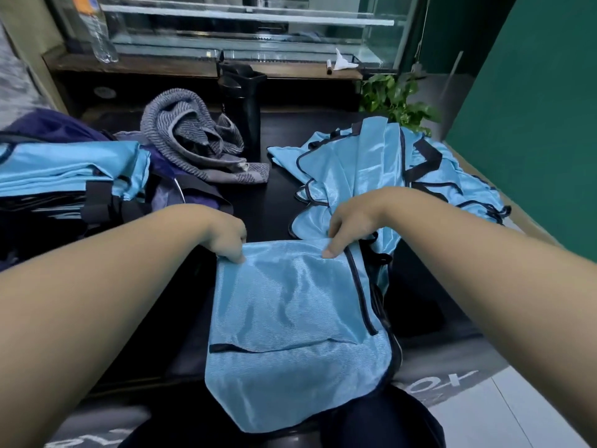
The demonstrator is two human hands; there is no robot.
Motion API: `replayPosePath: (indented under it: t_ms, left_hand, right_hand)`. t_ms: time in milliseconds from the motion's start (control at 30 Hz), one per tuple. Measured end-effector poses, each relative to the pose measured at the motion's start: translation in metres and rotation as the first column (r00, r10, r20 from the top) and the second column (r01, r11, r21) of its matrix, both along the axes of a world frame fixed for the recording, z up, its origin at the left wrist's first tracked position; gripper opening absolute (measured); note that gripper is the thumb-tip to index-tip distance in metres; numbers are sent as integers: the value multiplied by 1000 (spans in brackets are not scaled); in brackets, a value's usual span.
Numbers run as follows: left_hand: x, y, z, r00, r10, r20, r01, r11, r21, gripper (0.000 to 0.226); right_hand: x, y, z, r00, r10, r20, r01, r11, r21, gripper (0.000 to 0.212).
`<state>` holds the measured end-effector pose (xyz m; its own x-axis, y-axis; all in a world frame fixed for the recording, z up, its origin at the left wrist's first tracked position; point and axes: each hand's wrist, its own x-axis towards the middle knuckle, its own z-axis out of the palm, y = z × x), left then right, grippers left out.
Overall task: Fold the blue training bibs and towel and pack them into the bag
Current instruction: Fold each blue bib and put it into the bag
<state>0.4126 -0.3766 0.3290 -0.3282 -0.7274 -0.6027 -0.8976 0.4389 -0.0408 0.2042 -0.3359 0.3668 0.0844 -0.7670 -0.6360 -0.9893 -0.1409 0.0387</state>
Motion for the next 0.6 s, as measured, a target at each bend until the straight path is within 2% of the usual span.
replayPosePath:
  t_ms: [133,200,333,400,467,533,600]
  left_hand:
    - [13,-3,0,995,-12,-102,11,1000,-14,19]
    - [20,-4,-1,988,-41,-149,41,999,0,11]
    - [28,-5,-2,980,-86,-178,85,996,-10,9]
    - [29,-9,3,982,-93,-167,81,993,-82,12]
    - [29,-13,12,972,-73,-225,26,979,-204,18]
    - [29,-14,21,931,-13,-364,-120,932,-342,19]
    - [31,-12,27,847,-15,-532,-294,819,-492,14]
  right_hand:
    - [-4,1,-4,996,69,-58,-69,998,7,26]
    - [-5,1,-5,996,74,-49,-74,997,-10,25]
    - [-6,3,-8,997,71,11,-69,993,-91,27]
    - [-8,3,-6,994,47,95,-29,983,-179,25]
    - [-12,2,-1,985,27,172,23,959,-282,25]
    - [-16,2,4,976,37,214,60,901,-429,24]
    - [-19,4,9,969,76,237,86,793,-604,22]
